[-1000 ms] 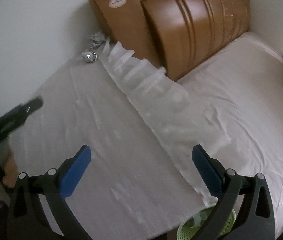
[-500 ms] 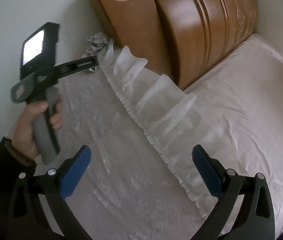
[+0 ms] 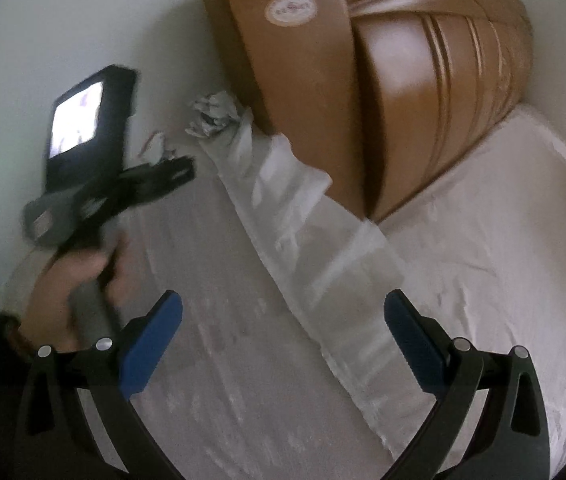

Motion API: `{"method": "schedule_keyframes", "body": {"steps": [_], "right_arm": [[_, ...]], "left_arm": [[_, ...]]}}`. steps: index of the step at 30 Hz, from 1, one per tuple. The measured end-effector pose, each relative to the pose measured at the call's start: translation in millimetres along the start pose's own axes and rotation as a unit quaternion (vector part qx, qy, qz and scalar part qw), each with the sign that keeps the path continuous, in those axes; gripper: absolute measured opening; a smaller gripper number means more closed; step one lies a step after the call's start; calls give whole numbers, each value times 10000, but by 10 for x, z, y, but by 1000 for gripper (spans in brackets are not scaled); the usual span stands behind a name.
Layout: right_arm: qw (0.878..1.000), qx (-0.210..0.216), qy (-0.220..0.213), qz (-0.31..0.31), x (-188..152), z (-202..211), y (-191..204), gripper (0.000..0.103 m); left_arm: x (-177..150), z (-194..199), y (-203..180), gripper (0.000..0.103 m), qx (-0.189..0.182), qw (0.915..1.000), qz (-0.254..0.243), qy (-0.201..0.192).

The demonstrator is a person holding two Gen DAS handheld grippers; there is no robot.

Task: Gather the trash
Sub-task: 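Grasp the silver foil wrapper with the left tool while the right tool grasps the crumpled paper, then carry both items to the green wastebasket and open both tools to drop them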

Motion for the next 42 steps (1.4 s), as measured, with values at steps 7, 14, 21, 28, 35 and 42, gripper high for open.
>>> {"method": "schedule_keyframes", "body": {"steps": [7,14,21,28,35,42], "right_arm": [[9995,216,-35,224,468,-406,526,100],[9979,10,-328,554,879,-921,1103,89],[9946,-539,-607,653,1167,-1247,1199,85],[9970,-642,-381,207,1256,-1503,1086,68],[9977,-525,-361,225,1248,-1498,1100,44],[9987,19,-425,264,934,-957,1018,42]], "left_arm": [[-300,405,619,37,265,9994,232,15],[-698,616,1057,37,435,9983,385,-20],[-856,609,1164,37,342,9979,546,-55],[-908,617,1295,37,208,9969,748,-83],[-996,797,1384,37,203,9970,744,-104],[-1052,994,1248,37,184,9972,708,-145]]}}
Point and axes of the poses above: each gripper's, at about its wrist camera, not at the fingertips, and z roughly against the way its jaws point, y to its left, x to its top, the point moved 8 cm from there along -z, roughly the way its jaws point, and after that the axes turned 14 degrees about -z, right-handed, at the moved point
